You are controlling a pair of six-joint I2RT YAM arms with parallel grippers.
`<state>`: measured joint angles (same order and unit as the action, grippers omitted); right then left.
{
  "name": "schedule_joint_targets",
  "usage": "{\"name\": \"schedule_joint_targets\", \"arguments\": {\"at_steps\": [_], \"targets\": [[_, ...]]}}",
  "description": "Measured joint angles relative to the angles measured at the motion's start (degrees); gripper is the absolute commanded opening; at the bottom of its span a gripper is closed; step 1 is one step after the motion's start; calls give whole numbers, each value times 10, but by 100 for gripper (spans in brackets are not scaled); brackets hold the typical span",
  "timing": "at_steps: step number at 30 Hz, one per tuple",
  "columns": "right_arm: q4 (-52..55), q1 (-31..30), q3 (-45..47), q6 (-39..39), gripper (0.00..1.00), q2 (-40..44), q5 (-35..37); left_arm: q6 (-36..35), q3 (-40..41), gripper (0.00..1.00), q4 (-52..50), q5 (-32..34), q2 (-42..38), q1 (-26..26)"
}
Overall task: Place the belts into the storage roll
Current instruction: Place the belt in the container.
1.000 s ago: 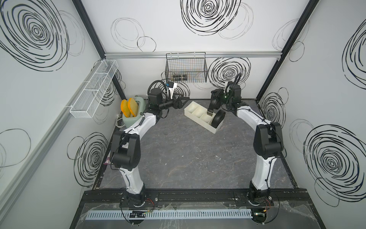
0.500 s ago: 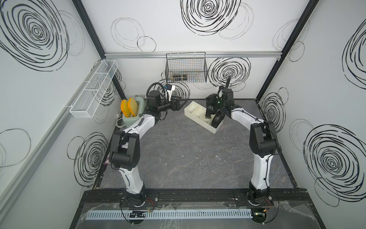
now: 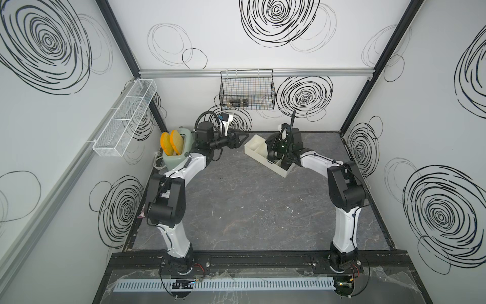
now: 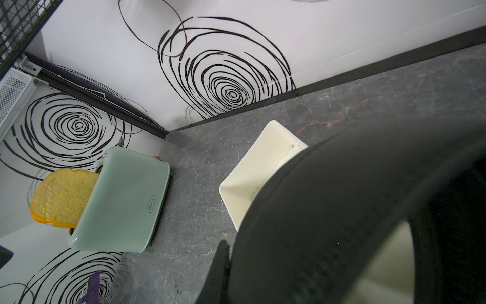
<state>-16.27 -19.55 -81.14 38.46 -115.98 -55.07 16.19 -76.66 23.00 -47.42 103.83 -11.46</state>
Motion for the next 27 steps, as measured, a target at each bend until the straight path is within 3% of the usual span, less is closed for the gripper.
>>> {"name": "schedule_joint_targets", "arguments": {"at_steps": [11, 27], "targets": [[-132, 2, 62, 25, 0, 9, -63, -53, -54, 75, -54, 14, 1, -88], [-179, 18, 88, 70, 0, -2, -80, -70, -55, 79, -84, 49, 12, -74]]}}
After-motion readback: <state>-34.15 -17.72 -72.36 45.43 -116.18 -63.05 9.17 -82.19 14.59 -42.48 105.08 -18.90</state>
